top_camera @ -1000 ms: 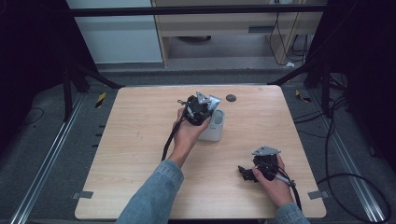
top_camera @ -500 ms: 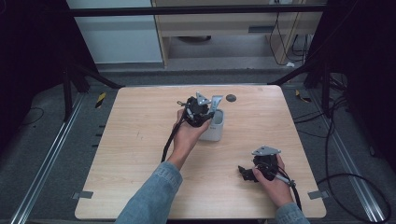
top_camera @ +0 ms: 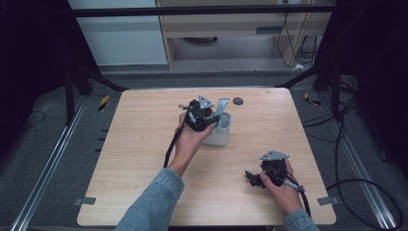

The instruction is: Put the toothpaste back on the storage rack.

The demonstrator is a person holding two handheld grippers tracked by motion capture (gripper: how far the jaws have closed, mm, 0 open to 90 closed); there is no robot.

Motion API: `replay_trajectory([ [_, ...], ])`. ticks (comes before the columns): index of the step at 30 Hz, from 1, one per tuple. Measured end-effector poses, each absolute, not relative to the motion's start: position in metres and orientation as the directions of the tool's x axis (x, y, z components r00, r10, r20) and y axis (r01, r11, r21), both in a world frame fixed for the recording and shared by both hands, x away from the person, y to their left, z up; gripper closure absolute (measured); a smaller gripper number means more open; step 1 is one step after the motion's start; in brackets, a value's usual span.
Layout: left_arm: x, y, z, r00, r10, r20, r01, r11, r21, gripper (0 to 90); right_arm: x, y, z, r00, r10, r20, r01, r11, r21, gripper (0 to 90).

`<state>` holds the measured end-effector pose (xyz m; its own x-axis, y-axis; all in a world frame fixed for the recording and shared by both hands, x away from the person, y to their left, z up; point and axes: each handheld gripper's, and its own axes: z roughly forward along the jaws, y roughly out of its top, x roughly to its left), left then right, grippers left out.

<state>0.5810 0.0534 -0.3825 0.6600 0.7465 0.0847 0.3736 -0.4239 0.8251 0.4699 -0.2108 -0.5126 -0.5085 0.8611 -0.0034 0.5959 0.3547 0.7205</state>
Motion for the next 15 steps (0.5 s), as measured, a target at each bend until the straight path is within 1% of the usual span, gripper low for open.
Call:
replay_trajectory([
  [5, 0.577, 0.054, -0.379, 0.671, 0.734, 0.098, 0.357, -0.437, 0.826, 60.0, 0.470, -0.211, -0.513, -0.511, 0.860, -0.010, 0.591, 0.359, 0.722, 0.4],
  [6, 0.576, 0.053, -0.378, 0.676, 0.729, 0.108, 0.351, -0.446, 0.823, 60.0, 0.470, -0.211, -0.513, -0.511, 0.860, -0.010, 0.591, 0.359, 0.722, 0.4],
  [8, 0.575, 0.053, -0.378, 0.678, 0.723, 0.130, 0.341, -0.467, 0.816, 57.1, 0.470, -0.211, -0.513, -0.509, 0.861, -0.005, 0.594, 0.356, 0.722, 0.4],
  [13, 0.571, 0.053, -0.376, 0.694, 0.709, 0.127, 0.334, -0.472, 0.816, 47.2, 0.470, -0.211, -0.513, -0.509, 0.860, -0.004, 0.594, 0.355, 0.722, 0.4],
  [14, 0.569, 0.053, -0.375, 0.703, 0.700, 0.127, 0.331, -0.480, 0.812, 42.1, 0.470, -0.211, -0.513, -0.510, 0.860, -0.005, 0.593, 0.355, 0.722, 0.4],
  [15, 0.569, 0.053, -0.375, 0.703, 0.700, 0.127, 0.331, -0.480, 0.812, 38.9, 0.470, -0.211, -0.513, -0.510, 0.860, -0.005, 0.593, 0.355, 0.722, 0.4],
])
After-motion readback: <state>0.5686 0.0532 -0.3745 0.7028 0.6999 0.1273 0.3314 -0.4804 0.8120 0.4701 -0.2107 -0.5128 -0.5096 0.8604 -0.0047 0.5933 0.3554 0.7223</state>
